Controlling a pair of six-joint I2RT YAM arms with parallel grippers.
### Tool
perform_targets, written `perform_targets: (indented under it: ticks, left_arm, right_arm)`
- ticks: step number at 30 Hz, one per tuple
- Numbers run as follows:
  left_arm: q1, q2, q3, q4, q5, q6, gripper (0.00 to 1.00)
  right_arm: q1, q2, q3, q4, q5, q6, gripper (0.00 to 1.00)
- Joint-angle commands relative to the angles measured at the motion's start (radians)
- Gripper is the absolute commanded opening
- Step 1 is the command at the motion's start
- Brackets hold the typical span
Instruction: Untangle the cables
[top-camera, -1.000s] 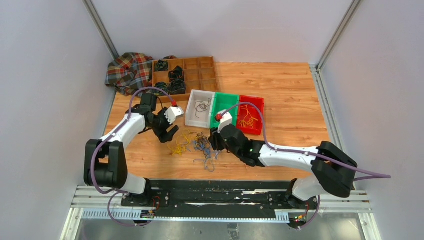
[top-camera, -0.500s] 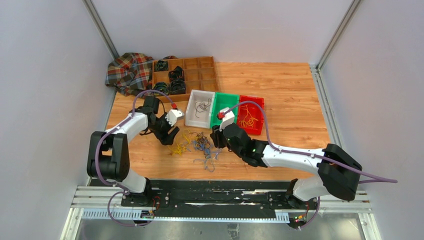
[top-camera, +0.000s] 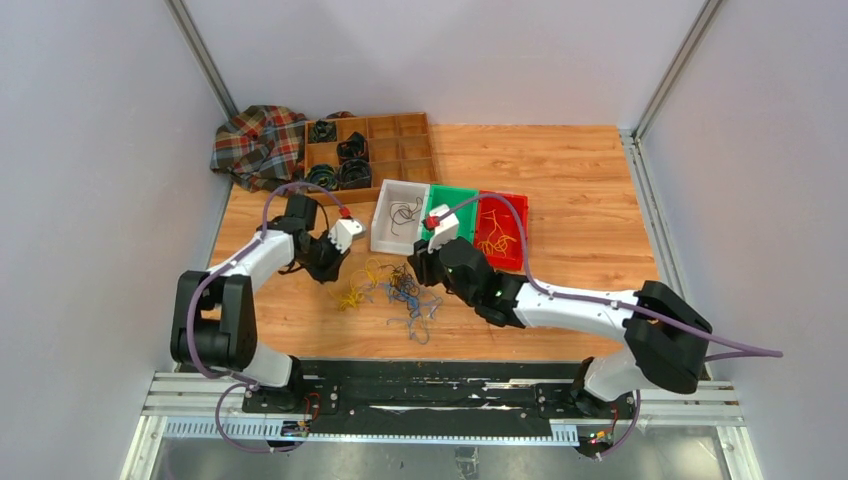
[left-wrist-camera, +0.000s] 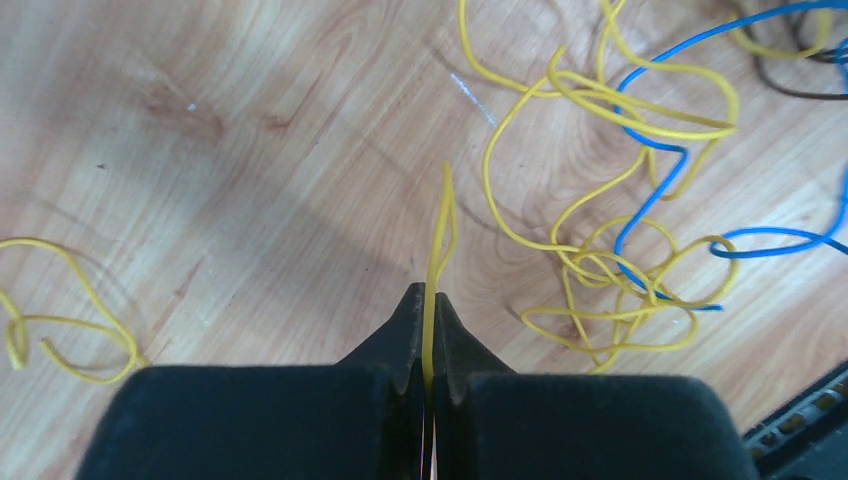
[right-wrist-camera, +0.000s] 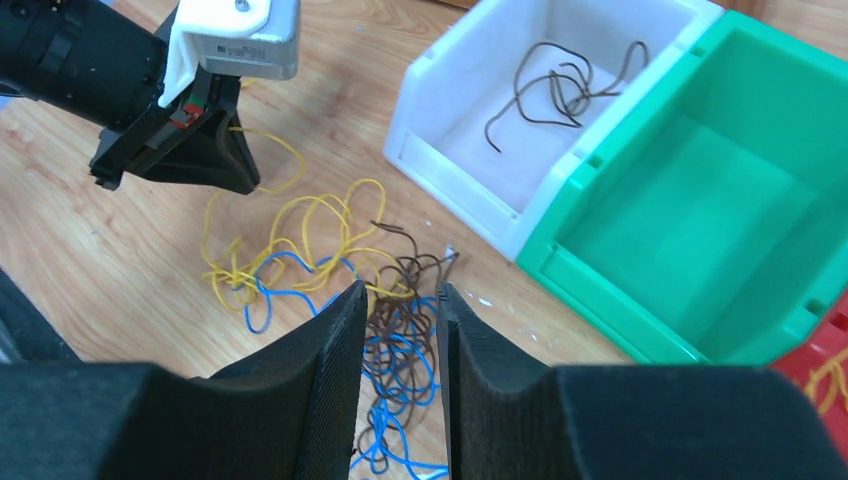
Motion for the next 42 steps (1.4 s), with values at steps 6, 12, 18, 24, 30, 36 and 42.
perform_targets:
  ticks: [6,12,18,24,30,36,42]
  left_arm:
    - [-0.004,-0.227,0.168,-0.119,0.229,-0.208,0.01]
    - [-0.004,-0.354,0.22,-0.155,0.317,-0.283,0.01]
    - [-0.004,-0.42,0.262,-0.182,0.371,-0.328,0.01]
    - [-0.004,-0.456,0.284,-0.194,0.373,-0.327,0.01]
    - [-0.004,-0.464,0.325,-0.198,0.401,-0.36,0.01]
    - [-0.004,-0.488,0.359,-0.198,0.443,-0.408,0.01]
    - [-0.004,-0.501,0.373,-0.209,0.479,-0.437,0.01]
  right_arm:
    - [0.015,0.163,0.064,0.234,-0.139,0.015,0.39]
    - [0.016,0.269,0.092,0.38,-0.246,0.079,0.45]
    - [0.027,0.328,0.133,0.443,-0.301,0.097,0.48]
    - [0.04,0.316,0.131,0.46,-0.351,0.097,0.51]
    - [0.044,0.342,0.156,0.431,-0.354,0.11,0.5]
    - [0.044,0.38,0.206,0.412,-0.327,0.12,0.45]
    - [0.044,0.391,0.233,0.421,-0.297,0.127,0.47]
